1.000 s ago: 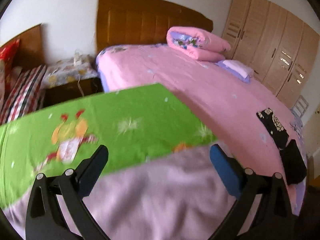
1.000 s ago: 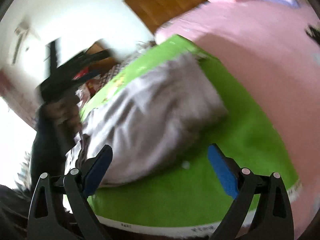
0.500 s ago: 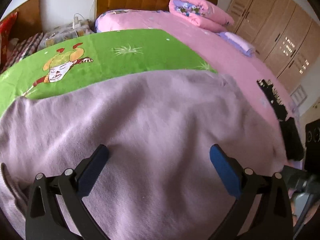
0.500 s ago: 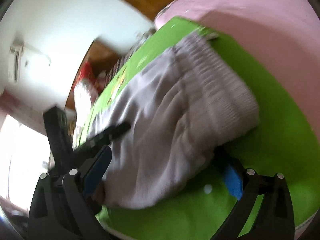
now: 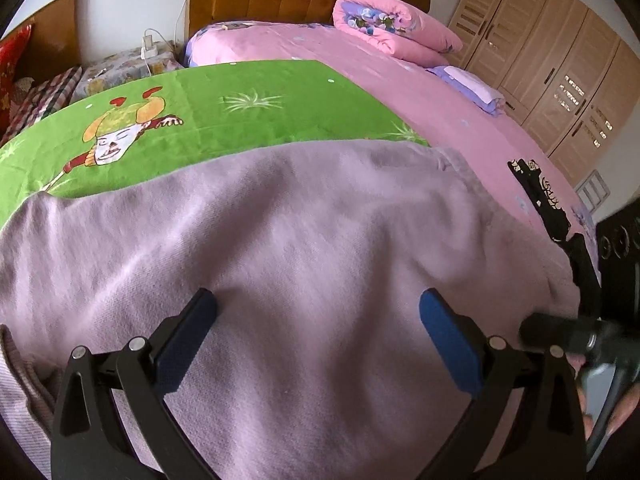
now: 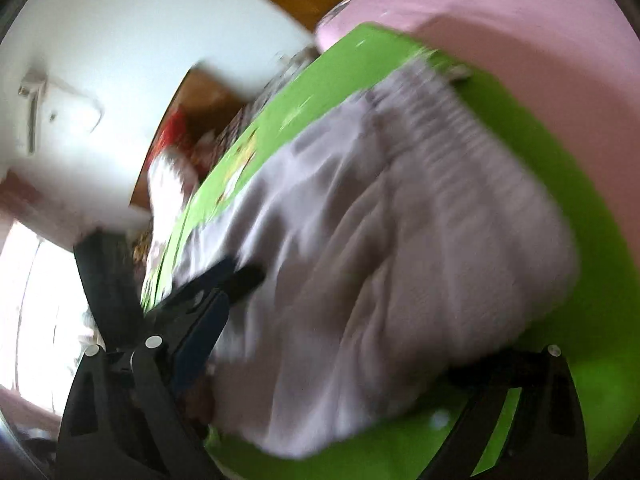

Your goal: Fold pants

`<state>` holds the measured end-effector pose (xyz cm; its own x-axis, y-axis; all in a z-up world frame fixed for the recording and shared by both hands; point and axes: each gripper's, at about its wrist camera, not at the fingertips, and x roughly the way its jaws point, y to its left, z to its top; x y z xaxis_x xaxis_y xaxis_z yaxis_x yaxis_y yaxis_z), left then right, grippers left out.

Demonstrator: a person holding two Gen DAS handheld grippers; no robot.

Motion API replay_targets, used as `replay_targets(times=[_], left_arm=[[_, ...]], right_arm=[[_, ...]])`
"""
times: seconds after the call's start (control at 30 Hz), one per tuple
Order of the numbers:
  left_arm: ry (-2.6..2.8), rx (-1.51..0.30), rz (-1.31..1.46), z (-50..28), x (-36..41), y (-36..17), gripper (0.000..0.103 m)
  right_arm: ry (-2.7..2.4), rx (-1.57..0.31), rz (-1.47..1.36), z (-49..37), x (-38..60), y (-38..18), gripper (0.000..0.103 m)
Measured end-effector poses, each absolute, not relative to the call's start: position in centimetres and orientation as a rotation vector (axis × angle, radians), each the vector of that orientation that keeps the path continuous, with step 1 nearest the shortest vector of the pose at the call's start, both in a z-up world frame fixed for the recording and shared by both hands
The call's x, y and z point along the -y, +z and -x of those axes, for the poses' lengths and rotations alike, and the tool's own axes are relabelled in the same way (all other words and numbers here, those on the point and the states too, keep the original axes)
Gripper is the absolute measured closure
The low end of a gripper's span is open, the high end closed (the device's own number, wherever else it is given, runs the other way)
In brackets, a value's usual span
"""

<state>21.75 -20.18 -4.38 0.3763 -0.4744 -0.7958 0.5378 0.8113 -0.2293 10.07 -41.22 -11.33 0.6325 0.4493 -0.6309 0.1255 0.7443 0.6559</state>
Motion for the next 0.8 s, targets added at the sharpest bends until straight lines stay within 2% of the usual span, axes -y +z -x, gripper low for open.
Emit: replay_targets(times=[0.17,0.37,0.5,0.57,0.8], left_arm=[[-0.638,-0.994,-0.100,-21.6,20.6,-4.3,0.002],[-0.602,-0.928,-0.178,-18.2,19.6,-2.2,0.002],[-0.597,-0.981,-0.233,-17.2,19.2,-4.7,0.002],[-0.592,-0.915,-0.307,-16.0,19.9,-4.7,0.002],[-0.602,-0.909,-0.285,-15.8,19.5,-4.4,0.002]], right_arm=[[0.137,-0.802,-0.882,-10.6,43.9,-12.1,0.028],[0.160,-0.821,-0.858,-10.4,42.3,-11.9,0.028],[0.157,-0.798,-0.826,-9.8,42.3,-11.9,0.028],[0.139,-0.774,-0.818,-9.1,42.3,-11.9,0.029],[0.081,-0.726,-0.805,-9.0,42.0,-12.2,0.029]])
